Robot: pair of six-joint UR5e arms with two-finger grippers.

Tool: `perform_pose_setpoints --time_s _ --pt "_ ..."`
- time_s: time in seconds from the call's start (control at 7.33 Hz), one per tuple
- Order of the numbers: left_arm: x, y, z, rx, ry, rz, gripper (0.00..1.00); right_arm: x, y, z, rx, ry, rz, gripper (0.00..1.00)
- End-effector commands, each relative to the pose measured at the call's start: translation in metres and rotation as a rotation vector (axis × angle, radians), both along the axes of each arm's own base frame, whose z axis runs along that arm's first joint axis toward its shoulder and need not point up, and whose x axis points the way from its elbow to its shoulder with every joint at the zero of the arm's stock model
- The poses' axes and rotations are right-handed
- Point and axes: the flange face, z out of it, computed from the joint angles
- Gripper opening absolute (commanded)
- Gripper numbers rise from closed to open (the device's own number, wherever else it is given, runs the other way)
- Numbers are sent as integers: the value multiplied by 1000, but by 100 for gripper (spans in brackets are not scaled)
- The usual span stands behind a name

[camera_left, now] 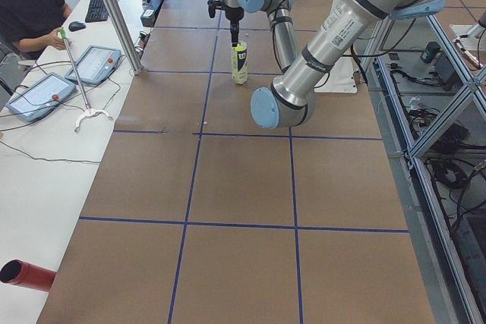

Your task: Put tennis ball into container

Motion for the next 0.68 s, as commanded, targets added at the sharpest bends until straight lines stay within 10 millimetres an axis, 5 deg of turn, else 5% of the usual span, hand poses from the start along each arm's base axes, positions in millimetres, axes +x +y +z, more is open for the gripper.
perform_pose_setpoints --time_s 0.0,0.27,0.41,0.55 --pt "-124 -62 106 201 -96 55 100 0 0 0 0 0 1 100" --pt "-235 -108 230 188 -169 95 100 0 0 0 0 0 1 100" --pt "-284 -111 298 154 -176 143 100 0 0 0 0 0 1 100" --pt "-332 -92 365 116 -200 166 100 0 0 0 0 0 1 100"
